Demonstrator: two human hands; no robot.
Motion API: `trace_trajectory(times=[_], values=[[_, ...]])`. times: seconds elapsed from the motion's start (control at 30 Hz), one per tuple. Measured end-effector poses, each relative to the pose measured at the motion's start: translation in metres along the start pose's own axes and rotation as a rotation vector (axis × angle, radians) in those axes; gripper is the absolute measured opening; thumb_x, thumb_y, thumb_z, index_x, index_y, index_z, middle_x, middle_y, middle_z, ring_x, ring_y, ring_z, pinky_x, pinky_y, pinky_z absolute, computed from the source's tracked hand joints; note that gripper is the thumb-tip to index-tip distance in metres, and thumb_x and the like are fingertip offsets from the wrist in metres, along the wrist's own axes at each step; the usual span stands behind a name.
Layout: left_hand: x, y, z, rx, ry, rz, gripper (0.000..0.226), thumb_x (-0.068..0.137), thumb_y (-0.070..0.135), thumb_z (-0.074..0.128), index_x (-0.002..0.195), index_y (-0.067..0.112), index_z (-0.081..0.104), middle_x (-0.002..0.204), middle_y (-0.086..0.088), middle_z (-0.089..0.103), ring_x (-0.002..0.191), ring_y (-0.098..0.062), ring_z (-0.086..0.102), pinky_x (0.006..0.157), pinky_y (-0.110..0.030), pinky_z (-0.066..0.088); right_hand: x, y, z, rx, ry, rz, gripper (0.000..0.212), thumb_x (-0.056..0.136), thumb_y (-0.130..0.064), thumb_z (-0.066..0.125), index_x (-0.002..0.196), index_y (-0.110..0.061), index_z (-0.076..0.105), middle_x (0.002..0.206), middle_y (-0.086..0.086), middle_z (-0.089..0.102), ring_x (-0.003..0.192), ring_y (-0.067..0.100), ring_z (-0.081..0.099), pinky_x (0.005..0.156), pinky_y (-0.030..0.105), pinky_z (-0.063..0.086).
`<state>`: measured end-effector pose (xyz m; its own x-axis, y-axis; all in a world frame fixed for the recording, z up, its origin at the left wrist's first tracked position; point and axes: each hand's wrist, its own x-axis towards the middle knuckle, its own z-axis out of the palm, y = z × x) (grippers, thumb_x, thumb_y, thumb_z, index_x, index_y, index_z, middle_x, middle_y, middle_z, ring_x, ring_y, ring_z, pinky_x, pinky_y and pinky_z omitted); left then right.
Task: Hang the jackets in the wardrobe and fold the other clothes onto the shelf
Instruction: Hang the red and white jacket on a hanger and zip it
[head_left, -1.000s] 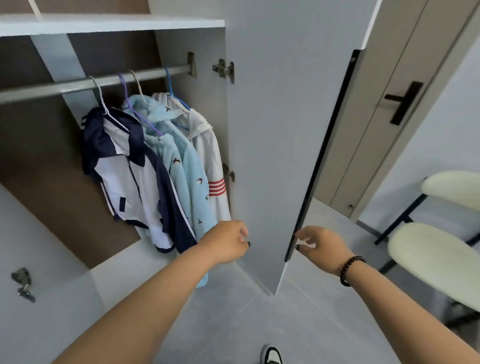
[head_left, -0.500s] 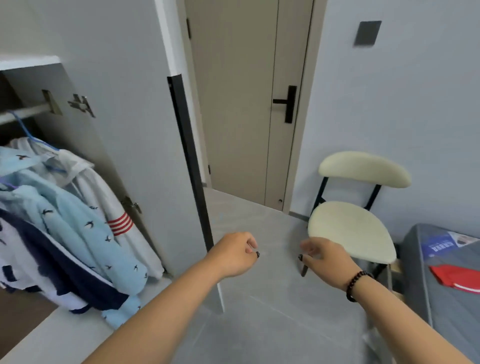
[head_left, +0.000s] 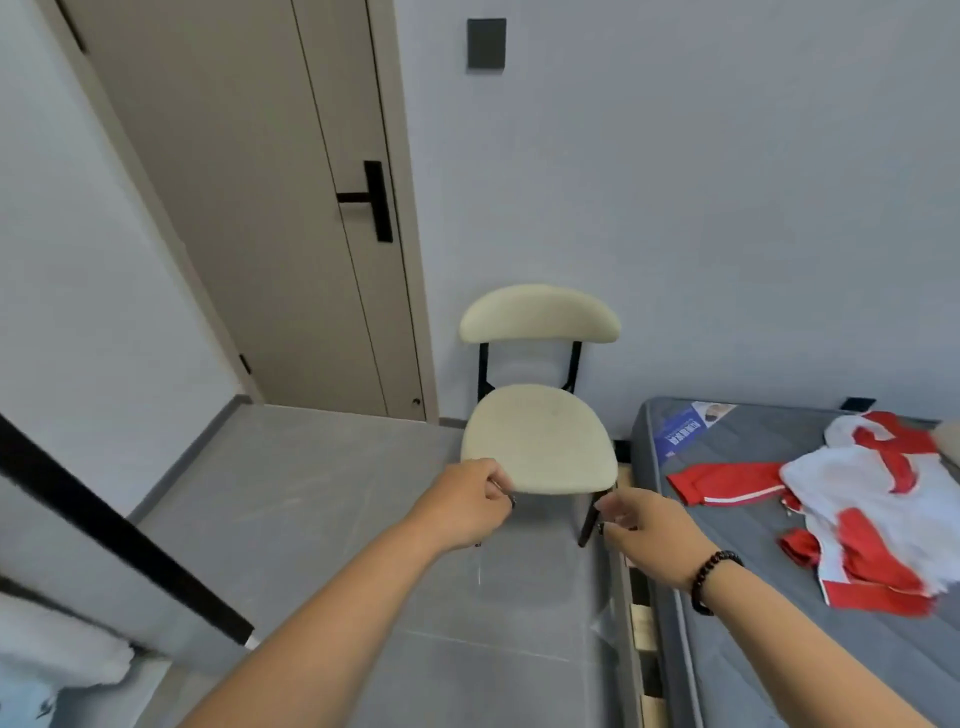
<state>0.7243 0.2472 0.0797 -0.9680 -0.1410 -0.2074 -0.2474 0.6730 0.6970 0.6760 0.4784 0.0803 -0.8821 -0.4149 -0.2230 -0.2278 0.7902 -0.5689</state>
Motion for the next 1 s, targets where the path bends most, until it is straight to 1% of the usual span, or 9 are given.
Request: trace_trajectory(times=[0.13,0.23,0.33,0.37,0.47,0.6,0.7,0.87,1.0], values=[[0.037,0.024,0.027,0.000,-0.084,0.061,0.021,0.082,0.014,0.051,0.089,0.028,0.064,0.074,0.016,0.061,0.070,0.001,0.054,0.054,-0.005,0.037,0.006,0.035,-0.017,0.030,0.015,0.086,0.026,0.091,-0.017,0.057,0.116,-0.018,0.062,0.110,-0.005,0.062,0.096,0.008,0.056,0.085,0.017,0.042],[0.065,0.037,0.043,-0.015,-0.150,0.073,0.021,0.081,0.015,0.051,0.087,0.030,0.063,0.073,0.015,0.061,0.070,-0.003,0.056,0.055,-0.013,0.042,0.015,0.057,-0.023,0.047,0.018,0.142,0.026,0.092,-0.016,0.054,0.117,-0.019,0.061,0.109,-0.008,0.060,0.094,0.006,0.054,0.083,0.016,0.040],[0.096,0.046,0.054,-0.034,-0.222,0.086,0.022,0.081,0.016,0.050,0.082,0.036,0.060,0.075,0.015,0.061,0.066,0.000,0.054,0.044,-0.010,0.036,0.034,0.075,-0.030,0.049,0.028,0.194,0.025,0.093,-0.017,0.053,0.116,-0.019,0.061,0.108,-0.007,0.061,0.091,0.005,0.054,0.080,0.014,0.038],[0.109,0.048,0.057,-0.032,-0.242,0.098,0.023,0.082,0.016,0.051,0.080,0.037,0.059,0.076,0.015,0.062,0.067,0.000,0.054,0.044,-0.009,0.036,0.043,0.081,-0.033,0.051,0.037,0.216,0.025,0.092,-0.018,0.054,0.116,-0.019,0.061,0.109,-0.006,0.062,0.092,0.005,0.054,0.080,0.014,0.038],[0.147,0.054,0.066,-0.053,-0.296,0.099,0.024,0.083,0.015,0.052,0.080,0.038,0.059,0.076,0.013,0.066,0.073,-0.002,0.059,0.052,-0.011,0.039,0.072,0.097,-0.042,0.066,0.069,0.286,0.025,0.091,-0.017,0.056,0.115,-0.018,0.062,0.111,-0.004,0.062,0.095,0.008,0.055,0.083,0.017,0.041],[0.201,0.067,0.070,-0.060,-0.368,0.112,0.021,0.082,0.019,0.053,0.082,0.039,0.060,0.078,0.012,0.068,0.071,0.001,0.059,0.049,-0.006,0.037,0.112,0.118,-0.056,0.101,0.082,0.374,0.025,0.091,-0.021,0.056,0.116,-0.020,0.060,0.111,-0.006,0.060,0.097,0.007,0.055,0.084,0.017,0.041],[0.243,0.080,0.072,-0.041,-0.398,0.137,0.019,0.082,0.022,0.053,0.084,0.039,0.060,0.086,0.010,0.068,0.078,-0.001,0.061,0.054,-0.009,0.039,0.142,0.137,-0.066,0.155,0.131,0.433,0.021,0.091,-0.022,0.057,0.111,-0.022,0.061,0.108,-0.006,0.062,0.094,0.007,0.056,0.081,0.017,0.040],[0.304,0.099,0.093,0.002,-0.450,0.135,0.020,0.086,0.018,0.053,0.084,0.037,0.060,0.091,0.006,0.069,0.085,-0.007,0.064,0.060,-0.011,0.040,0.182,0.181,-0.077,0.260,0.164,0.530,0.017,0.090,-0.020,0.059,0.107,-0.019,0.062,0.102,-0.005,0.062,0.095,0.011,0.057,0.081,0.021,0.041],[0.353,0.114,0.128,0.018,-0.517,0.110,0.018,0.087,0.018,0.053,0.093,0.032,0.062,0.088,0.006,0.069,0.079,-0.004,0.063,0.057,-0.006,0.039,0.217,0.231,-0.086,0.319,0.138,0.591,0.009,0.089,-0.018,0.061,0.097,-0.019,0.063,0.098,-0.002,0.064,0.093,0.014,0.058,0.079,0.023,0.041]])
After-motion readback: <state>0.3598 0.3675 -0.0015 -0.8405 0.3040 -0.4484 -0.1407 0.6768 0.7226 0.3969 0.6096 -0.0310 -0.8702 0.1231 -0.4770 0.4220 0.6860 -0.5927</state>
